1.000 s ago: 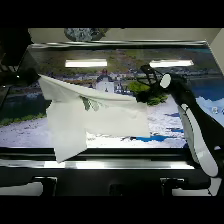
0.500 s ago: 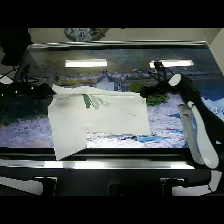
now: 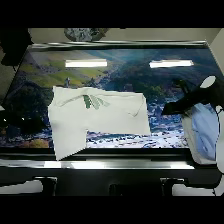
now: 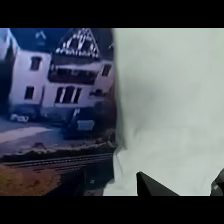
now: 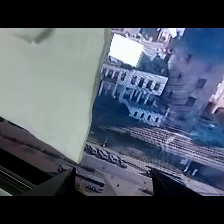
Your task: Fold the shirts.
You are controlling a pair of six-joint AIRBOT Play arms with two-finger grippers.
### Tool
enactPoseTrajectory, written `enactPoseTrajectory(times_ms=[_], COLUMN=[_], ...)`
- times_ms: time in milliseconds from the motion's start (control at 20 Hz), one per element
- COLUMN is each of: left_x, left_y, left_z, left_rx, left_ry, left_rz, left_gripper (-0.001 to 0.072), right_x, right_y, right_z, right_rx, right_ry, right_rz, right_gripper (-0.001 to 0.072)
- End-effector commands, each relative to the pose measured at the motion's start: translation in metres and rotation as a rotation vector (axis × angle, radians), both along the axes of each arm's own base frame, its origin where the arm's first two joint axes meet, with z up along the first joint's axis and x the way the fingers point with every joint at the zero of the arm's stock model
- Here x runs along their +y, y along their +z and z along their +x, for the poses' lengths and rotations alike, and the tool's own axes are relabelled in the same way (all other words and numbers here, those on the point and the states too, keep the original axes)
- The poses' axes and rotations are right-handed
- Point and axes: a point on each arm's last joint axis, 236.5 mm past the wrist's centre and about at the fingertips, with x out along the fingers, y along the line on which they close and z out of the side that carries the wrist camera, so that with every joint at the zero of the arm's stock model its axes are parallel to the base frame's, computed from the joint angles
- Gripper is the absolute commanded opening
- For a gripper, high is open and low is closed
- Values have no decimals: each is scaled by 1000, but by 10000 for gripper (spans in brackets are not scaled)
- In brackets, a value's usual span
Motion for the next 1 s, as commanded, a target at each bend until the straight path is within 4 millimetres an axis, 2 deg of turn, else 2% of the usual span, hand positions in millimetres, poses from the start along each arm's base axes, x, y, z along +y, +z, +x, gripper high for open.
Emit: enactPoseTrajectory(times_ms=[0, 250, 400, 450, 550, 800, 950], left_x=[-16, -22, -33, -35, -35, -35, -36], left_y=[-27, -24, -32, -35, -37, -35, -34], left_z=[-12, 22, 23, 23, 24, 23, 23], left_rx=[-15, -128, -109, -102, -105, -105, -104], left_ry=[40, 118, 99, 94, 96, 93, 91], left_rz=[-35, -69, -83, -84, -79, -83, -85], left_gripper=[401, 393, 386, 312, 39, 30, 30], right_x=[-1, 1, 5, 8, 18, 63, 68], right_y=[-12, -29, -45, -50, -59, -73, -82], right_z=[-17, -25, -40, -46, -52, -60, -68], right_rx=[51, 76, 120, 133, 147, 148, 167], right_ry=[17, 15, 17, 19, 2, -81, -107], right_rz=[6, 10, 26, 36, 74, 276, 292], right_gripper=[551, 551, 564, 565, 567, 566, 566])
